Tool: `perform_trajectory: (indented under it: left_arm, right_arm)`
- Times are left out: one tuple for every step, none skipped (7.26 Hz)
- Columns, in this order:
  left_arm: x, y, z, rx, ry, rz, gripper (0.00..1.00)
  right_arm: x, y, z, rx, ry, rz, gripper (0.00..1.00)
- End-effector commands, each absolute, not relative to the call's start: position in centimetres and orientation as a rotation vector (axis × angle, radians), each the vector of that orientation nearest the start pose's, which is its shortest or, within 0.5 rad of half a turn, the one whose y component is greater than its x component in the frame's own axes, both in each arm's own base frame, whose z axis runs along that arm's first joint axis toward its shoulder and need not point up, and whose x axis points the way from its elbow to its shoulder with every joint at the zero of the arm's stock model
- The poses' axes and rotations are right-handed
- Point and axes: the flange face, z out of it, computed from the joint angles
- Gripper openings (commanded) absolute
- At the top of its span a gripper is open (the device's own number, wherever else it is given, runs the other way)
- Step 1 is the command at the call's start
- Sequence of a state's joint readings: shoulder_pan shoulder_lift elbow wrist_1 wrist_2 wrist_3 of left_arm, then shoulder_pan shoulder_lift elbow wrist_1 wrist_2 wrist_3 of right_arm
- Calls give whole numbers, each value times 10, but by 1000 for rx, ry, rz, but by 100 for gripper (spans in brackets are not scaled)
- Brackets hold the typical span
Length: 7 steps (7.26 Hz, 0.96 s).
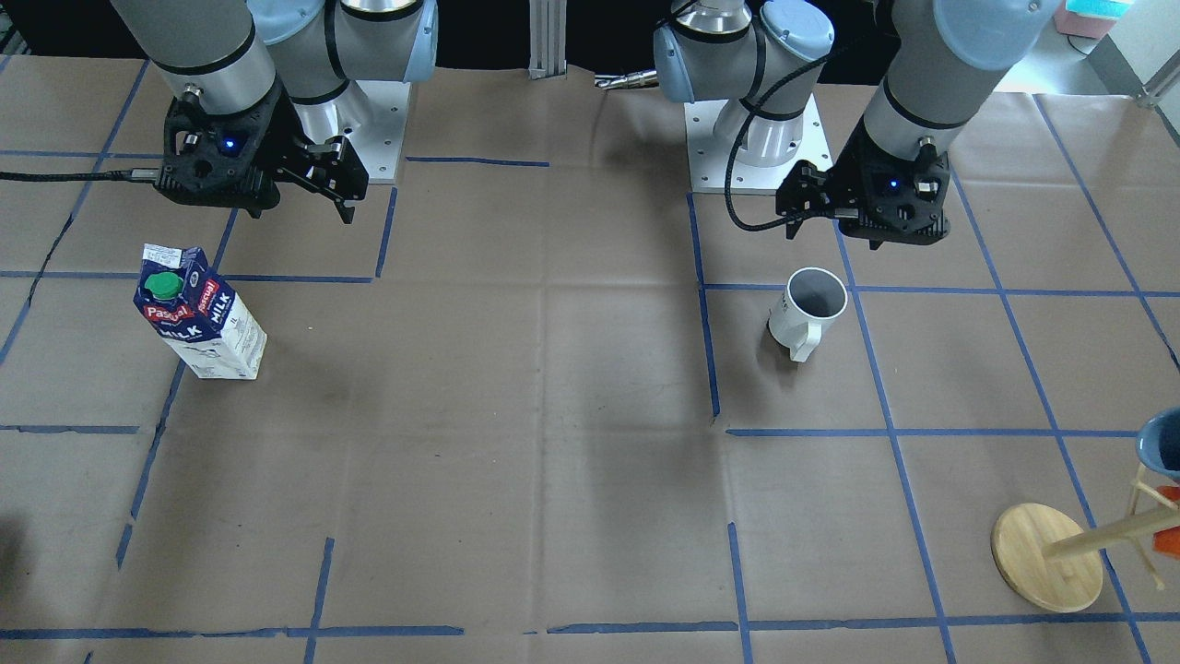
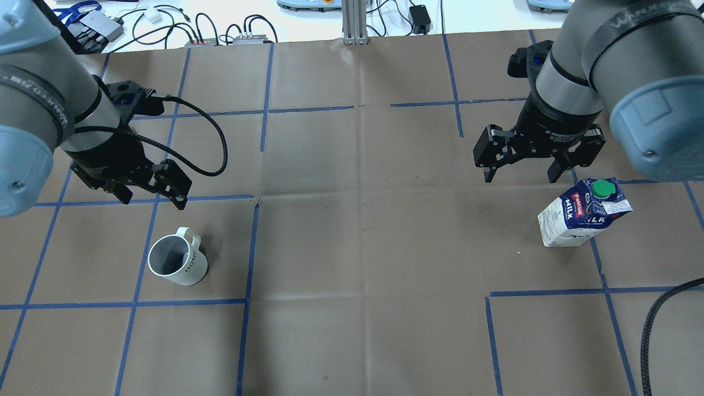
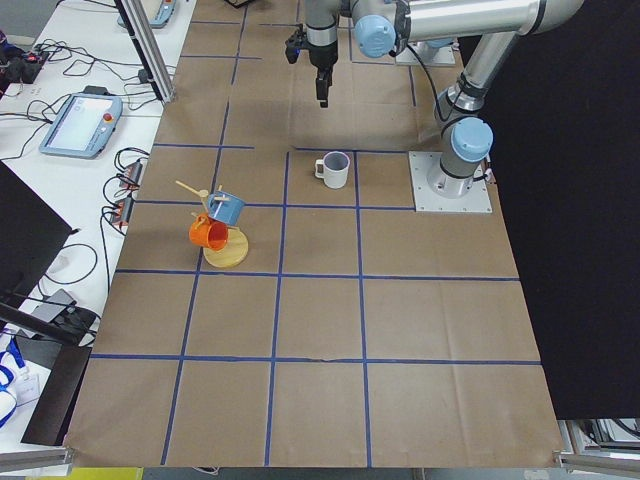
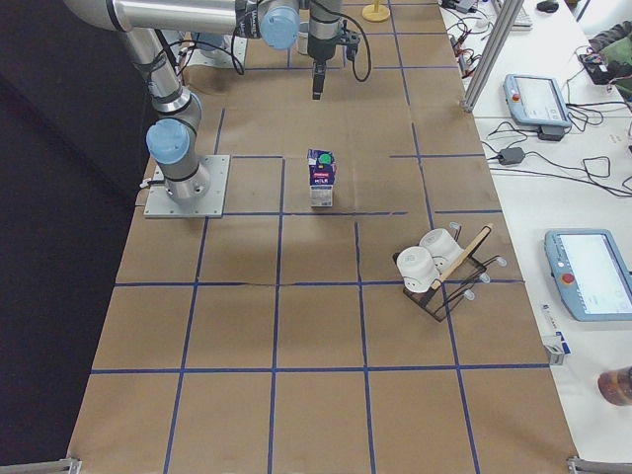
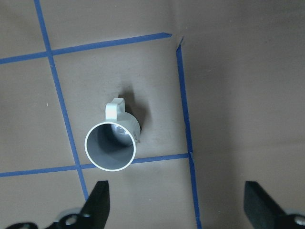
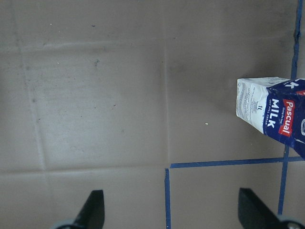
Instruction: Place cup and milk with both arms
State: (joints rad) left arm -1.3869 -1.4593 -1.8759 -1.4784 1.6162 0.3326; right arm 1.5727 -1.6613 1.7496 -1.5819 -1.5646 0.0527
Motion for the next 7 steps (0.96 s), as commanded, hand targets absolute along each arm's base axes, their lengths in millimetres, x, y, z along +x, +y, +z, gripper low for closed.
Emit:
perform_trajectory:
  left_arm:
    - [-5,-432,343,271,3110,134,100]
    - [5,-423,322,281,3116,155,100]
    - [13,-419,312,285,3115,140,100]
    - [18,-414,301,274,3121,150,100]
    - [25,-414,292,274,3123,147,100]
    - [34,-413,279,260,3127,152,100]
    - [33,-406,268,252,3135,170,100]
  right_arm:
    - [135,-444,444,77,3134,121,100]
    - [135,-444,444,77,3134,121,100]
    - [135,-444,444,77,3134,121,100]
    - [135,-444,444,77,3134,118,100]
    - [135,-444,444,77,3134,118,100]
    - [135,-444,444,77,3134,118,100]
    - [135,-444,444,80,3134,118,100]
